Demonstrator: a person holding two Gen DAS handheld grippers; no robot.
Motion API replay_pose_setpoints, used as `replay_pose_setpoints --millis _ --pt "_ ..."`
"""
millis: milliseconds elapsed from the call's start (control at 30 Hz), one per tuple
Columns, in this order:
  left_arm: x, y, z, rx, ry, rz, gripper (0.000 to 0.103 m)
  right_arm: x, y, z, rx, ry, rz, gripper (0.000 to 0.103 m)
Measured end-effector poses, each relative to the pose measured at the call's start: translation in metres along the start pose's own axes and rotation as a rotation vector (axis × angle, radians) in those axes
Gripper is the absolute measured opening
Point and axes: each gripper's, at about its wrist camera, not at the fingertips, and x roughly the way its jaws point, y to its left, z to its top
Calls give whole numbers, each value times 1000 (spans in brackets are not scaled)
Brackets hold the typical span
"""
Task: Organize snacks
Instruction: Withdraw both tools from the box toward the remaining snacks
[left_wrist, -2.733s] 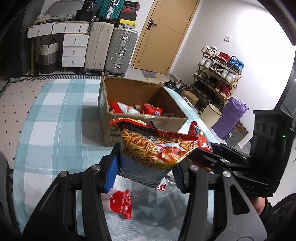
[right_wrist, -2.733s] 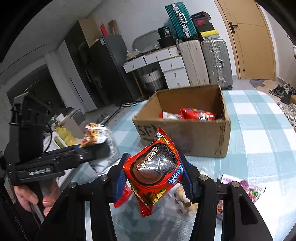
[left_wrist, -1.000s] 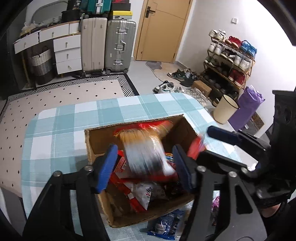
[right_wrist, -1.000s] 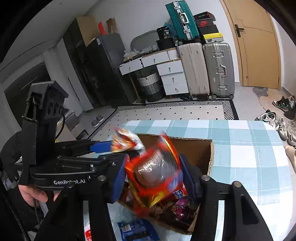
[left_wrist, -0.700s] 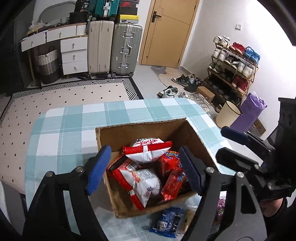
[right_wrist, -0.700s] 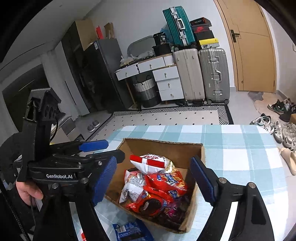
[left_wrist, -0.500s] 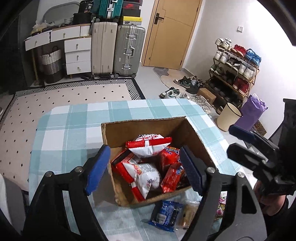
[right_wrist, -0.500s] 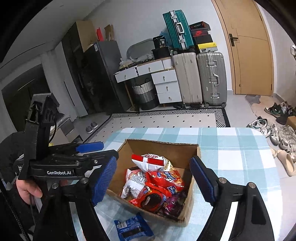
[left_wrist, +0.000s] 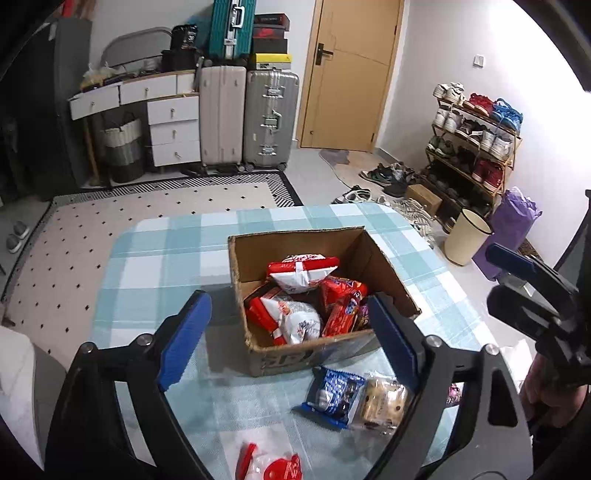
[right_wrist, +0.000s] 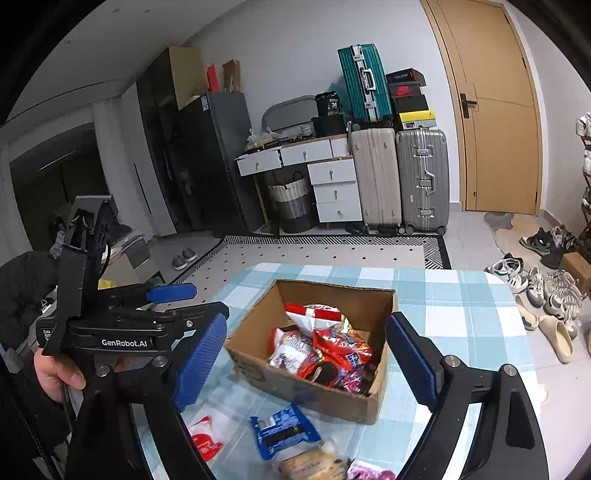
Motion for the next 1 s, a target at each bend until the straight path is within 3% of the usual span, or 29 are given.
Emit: replay_pose_setpoints --millis 133,267,500,700,1000 --pt "-23 -3 -10 -7 -20 8 89 -19 10 -12 5 -13 3 91" --pt "-45 -5 -23 -22 -39 9 100 -34 19 -27 11 -21 -4 92" --pt "-76 -15 -51 -21 -79 27 102 -57 31 -50 4 -33 -26 93" --pt "-83 -19 -82 -47 -90 38 102 -68 32 -72 11 -33 -51 95" --pt "-63 -22 -118 -46 -75 69 102 -67 17 -112 56 2 -107 97"
